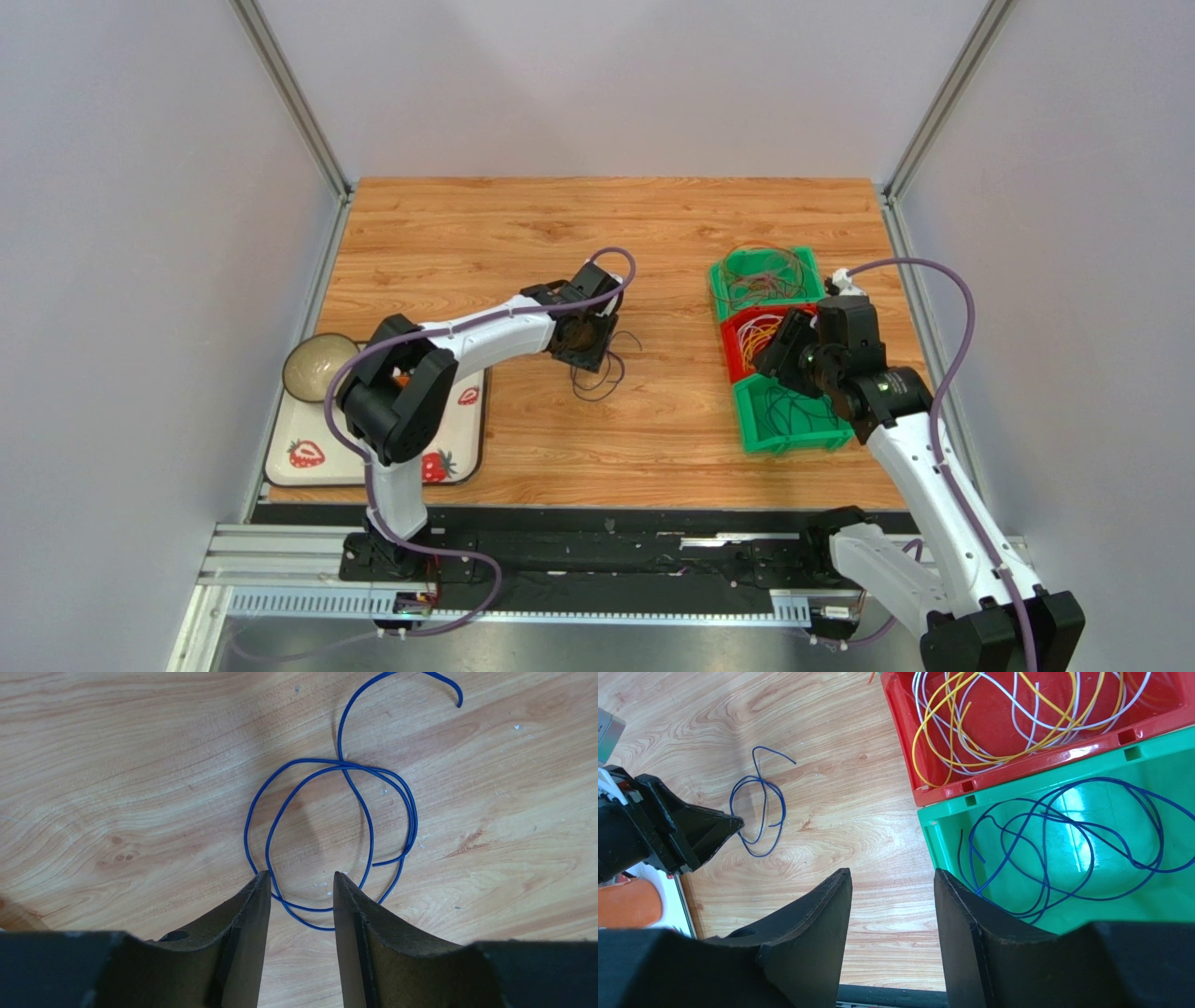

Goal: Untangle the cables
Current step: Pick up the cable at the center of the board.

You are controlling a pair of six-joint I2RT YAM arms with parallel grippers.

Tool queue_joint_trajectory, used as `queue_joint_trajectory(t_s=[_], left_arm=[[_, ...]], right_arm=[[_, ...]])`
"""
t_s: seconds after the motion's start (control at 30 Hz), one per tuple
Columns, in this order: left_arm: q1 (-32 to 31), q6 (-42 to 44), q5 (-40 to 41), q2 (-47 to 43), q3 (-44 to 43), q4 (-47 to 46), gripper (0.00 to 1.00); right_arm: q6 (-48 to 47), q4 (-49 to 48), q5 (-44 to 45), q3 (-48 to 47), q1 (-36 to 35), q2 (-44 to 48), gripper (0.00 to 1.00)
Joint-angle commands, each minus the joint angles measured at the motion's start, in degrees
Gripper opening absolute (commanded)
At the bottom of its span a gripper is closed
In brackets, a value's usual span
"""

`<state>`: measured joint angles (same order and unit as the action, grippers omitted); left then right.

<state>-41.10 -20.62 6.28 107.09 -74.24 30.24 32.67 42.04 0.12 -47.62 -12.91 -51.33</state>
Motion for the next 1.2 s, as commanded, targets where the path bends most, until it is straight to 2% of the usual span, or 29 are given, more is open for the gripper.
queue_joint_trajectory(t_s=[0.0, 0.37, 0.47, 0.57, 0.67, 0.7, 0.77, 0.87, 1.03, 1.17], left_arm=[[0.67, 0.93, 1.10, 1.28, -2.40, -1.06, 0.45], [1.29, 0.41, 2.77, 3.30, -2.84, -1.06, 0.42], [1.38, 0.67, 2.16, 3.83, -3.02, -1.41, 0.39], [1.46, 0.85, 1.72, 4.01, -2.84, -1.67, 0.31], [1.46, 1.02, 1.28, 4.27, -2.93, -1.94, 0.18], [1.38, 1.11, 1.27, 4.36, -3.28, -1.68, 0.02], [1.38, 1.11, 1.01, 4.18, -4.42, -0.71, 0.00], [1.46, 0.93, -0.13, -0.63, -4.60, 0.87, 0.00], [1.38, 1.11, -6.10, -14.85, -4.25, 2.28, 0.00], [1.38, 0.06, -11.81, -21.12, -6.35, 4.73, 0.00]], right_arm=[[-0.76, -3.02, -1.61, 0.33, 0.25, 0.09, 0.51], [-0.76, -2.84, -1.88, 0.24, 0.25, -0.26, 0.50], [-0.85, -3.02, -1.97, 0.33, 0.07, -0.26, 0.51], [-0.76, -2.93, -1.88, 0.42, 0.25, -0.35, 0.50], [-0.67, -3.11, -1.79, 0.33, 0.34, -0.52, 0.50], [-0.67, -3.02, -1.79, 0.33, 0.25, -0.61, 0.51], [-0.59, -3.28, -2.05, 0.24, 0.16, -0.79, 0.50], [-0.94, -4.77, -4.94, -0.11, 0.25, -0.61, 0.51], [0.10, -13.02, -24.71, -0.64, -0.80, -1.31, 0.60], [2.66, -18.13, -29.65, -2.30, -4.84, -4.64, 0.60]])
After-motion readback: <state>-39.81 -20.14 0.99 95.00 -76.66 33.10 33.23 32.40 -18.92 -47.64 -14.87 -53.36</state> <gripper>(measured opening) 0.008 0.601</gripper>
